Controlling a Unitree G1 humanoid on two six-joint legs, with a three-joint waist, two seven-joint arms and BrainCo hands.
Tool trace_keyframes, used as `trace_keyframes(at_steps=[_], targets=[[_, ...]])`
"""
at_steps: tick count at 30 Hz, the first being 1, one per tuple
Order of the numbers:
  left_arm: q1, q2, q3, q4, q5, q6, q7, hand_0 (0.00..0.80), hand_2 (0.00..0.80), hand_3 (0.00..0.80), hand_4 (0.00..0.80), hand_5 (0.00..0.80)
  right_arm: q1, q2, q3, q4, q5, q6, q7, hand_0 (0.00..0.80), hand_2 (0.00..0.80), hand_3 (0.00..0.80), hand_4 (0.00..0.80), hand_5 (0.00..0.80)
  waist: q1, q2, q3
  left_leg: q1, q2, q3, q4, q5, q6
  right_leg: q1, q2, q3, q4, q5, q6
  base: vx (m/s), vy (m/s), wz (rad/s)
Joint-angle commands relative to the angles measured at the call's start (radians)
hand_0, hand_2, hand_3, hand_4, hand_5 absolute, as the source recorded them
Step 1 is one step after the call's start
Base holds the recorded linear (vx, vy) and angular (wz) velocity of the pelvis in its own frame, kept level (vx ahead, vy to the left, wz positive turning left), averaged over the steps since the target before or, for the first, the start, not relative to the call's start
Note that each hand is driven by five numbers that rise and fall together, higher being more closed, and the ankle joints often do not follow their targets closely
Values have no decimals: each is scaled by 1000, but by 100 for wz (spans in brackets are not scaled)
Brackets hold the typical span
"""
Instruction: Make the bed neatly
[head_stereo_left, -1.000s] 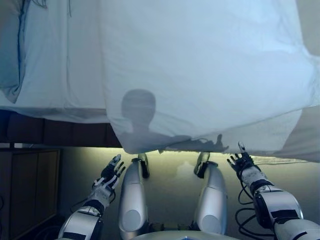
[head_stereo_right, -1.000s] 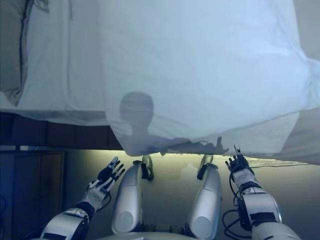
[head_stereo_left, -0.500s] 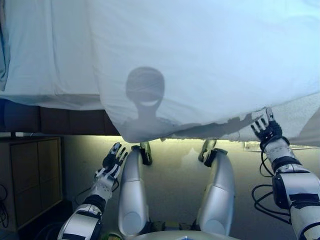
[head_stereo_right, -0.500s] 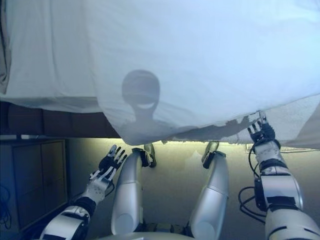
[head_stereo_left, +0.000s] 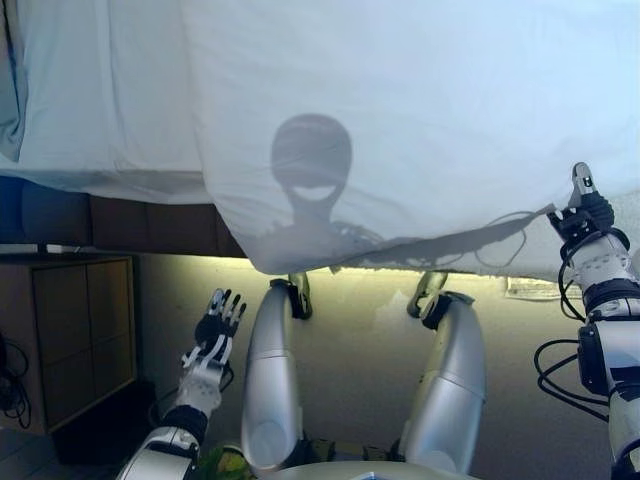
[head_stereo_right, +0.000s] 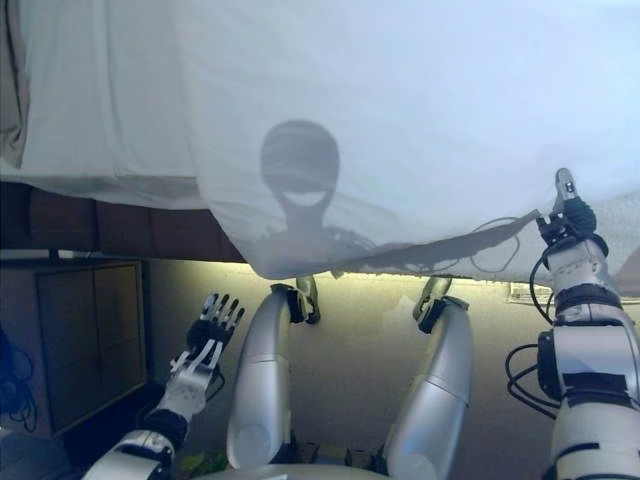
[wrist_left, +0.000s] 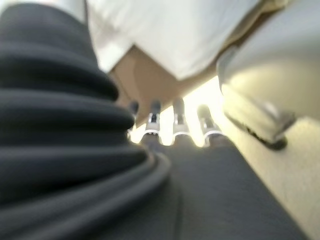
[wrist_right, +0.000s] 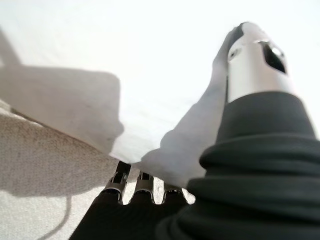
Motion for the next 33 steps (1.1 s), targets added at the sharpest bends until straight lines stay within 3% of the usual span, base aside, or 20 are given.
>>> trace_keyframes(at_steps=[1, 3, 4, 5, 6, 14, 22, 32, 33], targets=[[67, 50, 6, 4, -9, -23, -27, 0, 0, 0, 0, 0, -184, -112, 43, -74, -23, -102, 40, 0, 0, 0, 0, 0, 26, -12, -27, 2, 4, -82, -78, 47, -25, 29, -14, 10, 50, -34, 28, 0, 0, 0], [80, 52, 11, 6, 1, -12, -35, 0, 0, 0, 0, 0, -201, -119, 59, -83, -50, -102, 44, 0, 0, 0, 0, 0, 27, -14, -24, 12, 6, -82, -79, 52, -25, 41, -10, 9, 49, -34, 26, 0, 0, 0], [86, 51, 13, 12, 8, -6, -44, 0, 0, 0, 0, 0, -202, -122, 62, -88, -60, -103, 51, 292, 292, 292, 292, 292, 27, -14, -24, 20, 8, -81, -82, 56, -25, 49, -8, 9, 46, -33, 25, 31, 18, -1], [90, 50, 12, 16, 15, -2, -48, 0, 0, 0, 0, 0, -204, -123, 66, -90, -71, -100, 51, 681, 681, 681, 681, 681, 27, -15, -25, 29, 9, -81, -88, 60, -25, 58, -5, 10, 43, -31, 24, 39, 29, -2], [94, 49, 10, 19, 21, 3, -55, 0, 0, 0, 0, 0, -201, -125, 68, -92, -93, -93, 58, 800, 800, 800, 800, 800, 26, -15, -26, 41, 10, -79, -96, 63, -25, 71, -4, 9, 36, -29, 23, 46, 34, -3], [107, 38, -30, 32, 60, 10, -95, 0, 0, 0, 0, 0, -113, -113, 58, -56, -195, 8, 49, 800, 800, 800, 800, 800, 23, -28, -47, 214, 9, -43, -253, 117, -31, 240, 4, -25, -133, 17, 33, 58, 36, -6], [96, 42, -61, 82, 115, 27, -83, 0, 0, 0, 0, 0, -27, -99, 44, -37, -228, 41, 98, 800, 800, 800, 800, 800, 20, -69, -96, 422, 8, 14, -453, 182, -47, 451, 15, -90, -365, 83, 66, 51, 17, 1], [67, 65, -36, 98, 162, 26, -65, 0, 0, 0, 0, 0, 36, -85, 25, -55, -186, 88, 162, 800, 800, 800, 800, 800, 12, -113, -165, 622, 18, 57, -619, 233, -65, 693, 76, -131, -606, 150, 89, 63, -33, -1], [54, 72, -37, 77, 161, 24, -58, 0, 0, 0, 0, 0, 42, -76, 26, -65, -186, 88, 170, 800, 800, 800, 800, 800, 8, -121, -175, 639, 16, 67, -643, 261, -59, 715, 81, -138, -644, 179, 84, 16, -40, 1]])
